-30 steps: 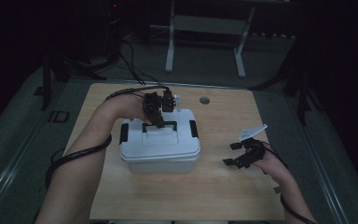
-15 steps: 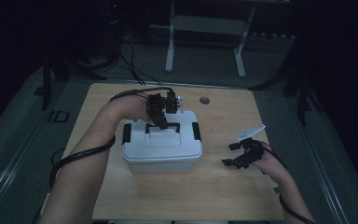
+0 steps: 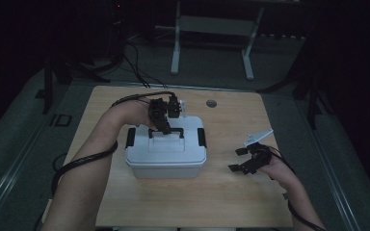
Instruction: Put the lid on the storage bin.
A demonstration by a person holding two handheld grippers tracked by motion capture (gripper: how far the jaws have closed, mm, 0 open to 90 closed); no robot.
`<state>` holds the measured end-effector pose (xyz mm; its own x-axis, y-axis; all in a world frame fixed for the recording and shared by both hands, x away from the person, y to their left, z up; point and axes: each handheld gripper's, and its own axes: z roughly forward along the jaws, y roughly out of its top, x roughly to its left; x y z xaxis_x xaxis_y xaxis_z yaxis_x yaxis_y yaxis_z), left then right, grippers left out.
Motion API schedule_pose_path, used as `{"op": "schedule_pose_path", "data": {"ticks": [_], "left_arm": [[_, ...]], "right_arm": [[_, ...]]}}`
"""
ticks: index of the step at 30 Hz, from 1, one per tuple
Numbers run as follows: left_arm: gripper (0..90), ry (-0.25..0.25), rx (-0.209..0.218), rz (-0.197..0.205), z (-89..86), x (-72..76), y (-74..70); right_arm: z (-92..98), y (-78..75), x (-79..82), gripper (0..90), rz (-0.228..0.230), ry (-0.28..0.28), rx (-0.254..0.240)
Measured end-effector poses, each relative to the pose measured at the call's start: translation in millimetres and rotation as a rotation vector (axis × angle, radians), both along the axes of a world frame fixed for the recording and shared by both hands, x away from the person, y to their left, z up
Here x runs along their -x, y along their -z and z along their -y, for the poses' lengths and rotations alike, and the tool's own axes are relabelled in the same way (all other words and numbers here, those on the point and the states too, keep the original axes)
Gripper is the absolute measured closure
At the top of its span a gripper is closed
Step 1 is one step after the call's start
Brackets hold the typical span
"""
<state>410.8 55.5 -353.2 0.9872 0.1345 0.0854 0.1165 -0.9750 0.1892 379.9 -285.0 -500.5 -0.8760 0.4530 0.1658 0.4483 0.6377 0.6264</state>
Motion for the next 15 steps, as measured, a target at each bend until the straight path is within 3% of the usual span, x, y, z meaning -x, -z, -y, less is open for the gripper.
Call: {"op": "schedule_pose_path", "data": {"ticks": [6,9,11,15], "left_arm": [[80.0,-0.025,0.025,0.026,-3.6,-0.1,2.0],[67.8,-0.065,0.0,0.07,-6.8,-3.0,8.5],[59.2,-0.102,0.011,0.078,-11.3,-5.2,12.3],[58.1,-0.13,0.04,0.075,-21.2,-5.6,17.5]], "right_arm": [[-1.7,-0.9,0.8,15.8,0.003,-0.007,-0.002],[-1.6,-1.2,0.5,15.8,0.003,-0.004,0.0],[-1.5,-1.6,0.6,15.8,0.005,-0.004,-0.002],[-1.5,-1.1,0.7,15.8,0.001,-0.005,-0.001]]}}
